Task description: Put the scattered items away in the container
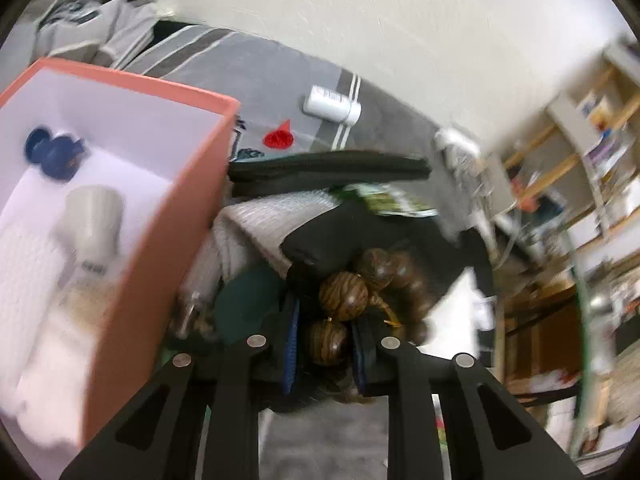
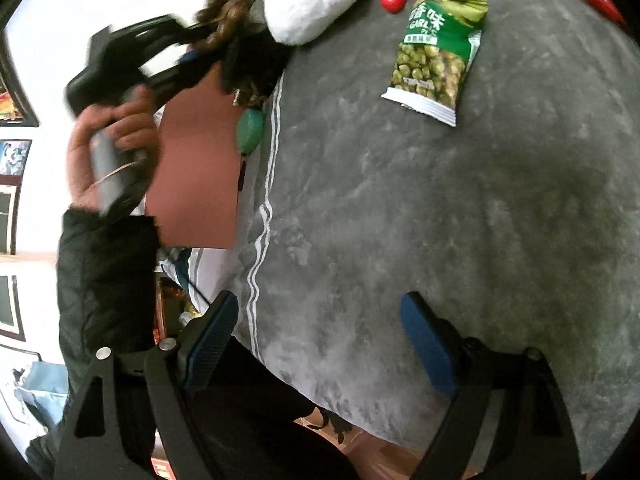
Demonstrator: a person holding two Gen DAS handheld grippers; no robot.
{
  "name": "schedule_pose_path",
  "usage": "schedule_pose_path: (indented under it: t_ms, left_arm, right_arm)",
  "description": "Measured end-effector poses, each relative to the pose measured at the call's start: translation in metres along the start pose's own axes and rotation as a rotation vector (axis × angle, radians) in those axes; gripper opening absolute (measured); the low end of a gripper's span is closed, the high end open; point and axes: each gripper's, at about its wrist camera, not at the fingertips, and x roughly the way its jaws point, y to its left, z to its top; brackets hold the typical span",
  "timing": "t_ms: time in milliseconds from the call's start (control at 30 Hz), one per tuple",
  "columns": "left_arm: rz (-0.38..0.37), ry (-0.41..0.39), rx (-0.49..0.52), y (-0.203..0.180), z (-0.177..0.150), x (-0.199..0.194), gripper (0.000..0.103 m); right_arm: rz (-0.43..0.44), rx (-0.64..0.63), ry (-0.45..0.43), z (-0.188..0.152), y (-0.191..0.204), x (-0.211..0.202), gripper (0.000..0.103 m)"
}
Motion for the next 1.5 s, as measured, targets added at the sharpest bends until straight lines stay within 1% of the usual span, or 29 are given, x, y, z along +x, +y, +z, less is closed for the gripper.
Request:
schedule_pose_path:
  t_ms: [67,100,133,167,233,267,367,433,467,533,567,600,633,667,700,733,800,833,900,967,1033,1133,1200,1233,1267,1300,1367,1400,1500]
  left_arm:
    - [-0.041,-0.013,-0.012,0.002,-0.002,-0.026,0.017]
    - [-0.090,-0.045,-0.020,0.003,-0.002,-0.049,0.017]
    - [-0.117,-0.069,-0.024,0.005,-0.002,-0.061,0.016]
    - [-0.158,-0.130,-0.021,0.007,0.001,-0.086,0.016]
    - [-0.189,-0.214,-0.010,0.012,0.004,-0.115,0.016]
    - [-0.224,-0.260,-0.008,0.019,0.006,-0.132,0.016]
    - [-0.341,-0.317,-0.045,0.043,0.011,-0.161,0.015]
    - [-0.370,-0.373,-0.093,0.061,0.011,-0.176,0.015]
    - [-0.364,-0.415,-0.123,0.072,0.011,-0.184,0.015]
    - [-0.288,-0.509,-0.155,0.089,0.011,-0.202,0.015]
    - [-0.214,-0.553,-0.164,0.097,0.012,-0.210,0.016]
    - [-0.090,-0.578,-0.182,0.104,0.014,-0.214,0.017]
    - [0.053,-0.569,-0.201,0.110,0.018,-0.212,0.030]
    - [0.125,-0.550,-0.214,0.117,0.021,-0.209,0.057]
    - [0.205,-0.517,-0.251,0.126,0.023,-0.201,0.074]
    - [0.245,-0.492,-0.299,0.136,0.024,-0.195,0.094]
    - [0.254,-0.468,-0.337,0.145,0.024,-0.190,0.095]
    - [0.243,-0.467,-0.329,0.144,0.024,-0.189,0.095]
    - [0.221,-0.485,-0.261,0.129,0.026,-0.190,0.096]
    - [0.211,-0.501,-0.190,0.113,0.024,-0.186,0.101]
    - [0.199,-0.486,-0.091,0.088,0.021,-0.170,0.103]
    - [0.175,-0.391,0.064,0.052,0.016,-0.136,0.103]
    - [0.147,-0.290,0.211,0.024,0.006,-0.104,0.103]
    - [0.151,-0.262,0.254,0.014,0.000,-0.094,0.103]
    - [0.163,-0.221,0.328,-0.001,-0.009,-0.077,0.103]
    - [0.177,-0.196,0.373,-0.009,-0.015,-0.063,0.103]
    - [0.213,-0.154,0.433,-0.024,-0.024,-0.039,0.103]
    - [0.218,-0.143,0.454,-0.029,-0.027,-0.027,0.103]
    - [0.244,-0.149,0.498,-0.043,-0.030,-0.003,0.103]
  right_arm:
    - [-0.007,0.000,-0.003,0.000,0.001,0.000,0.084]
    - [-0.015,-0.004,-0.002,-0.001,0.002,0.001,0.084]
    - [-0.023,-0.009,-0.002,-0.001,0.004,0.001,0.085]
    - [-0.030,-0.012,-0.002,-0.001,0.005,0.002,0.086]
    - [-0.036,-0.013,-0.005,-0.002,0.008,0.004,0.087]
    - [-0.038,-0.013,-0.007,-0.002,0.009,0.006,0.087]
    - [-0.053,-0.014,-0.011,-0.002,0.010,0.009,0.088]
    - [-0.061,-0.018,-0.012,-0.002,0.011,0.010,0.089]
    - [-0.063,-0.016,-0.013,-0.002,0.011,0.010,0.089]
    - [-0.065,-0.013,-0.016,-0.002,0.011,0.010,0.089]
    - [-0.067,-0.012,-0.018,-0.001,0.011,0.010,0.090]
    - [-0.069,-0.012,-0.019,0.000,0.012,0.016,0.090]
    - [-0.070,-0.014,-0.019,0.001,0.013,0.017,0.092]
    - [-0.070,-0.016,-0.018,0.001,0.014,0.018,0.095]
    - [-0.069,-0.016,-0.018,0.002,0.016,0.019,0.096]
    - [-0.070,-0.014,-0.018,0.003,0.016,0.019,0.097]
    - [-0.073,-0.010,-0.020,0.004,0.017,0.021,0.099]
    - [-0.074,-0.009,-0.020,0.005,0.017,0.022,0.101]
    - [-0.076,-0.005,-0.020,0.006,0.019,0.024,0.103]
    - [-0.087,-0.002,-0.020,0.006,0.020,0.026,0.103]
    - [-0.088,0.002,-0.024,0.006,0.019,0.027,0.103]
    - [-0.079,0.013,-0.035,0.006,0.019,0.028,0.103]
    - [-0.064,0.021,-0.054,0.005,0.017,0.026,0.103]
    - [-0.059,0.016,-0.062,0.004,0.017,0.024,0.103]
    - [-0.059,0.003,-0.064,0.003,0.018,0.022,0.103]
    - [-0.063,-0.006,-0.070,0.003,0.020,0.021,0.103]
    - [-0.088,-0.030,-0.099,0.001,0.023,0.015,0.103]
    - [-0.102,-0.034,-0.108,0.000,0.024,0.013,0.103]
    - [-0.125,-0.027,-0.127,0.000,0.024,0.003,0.103]
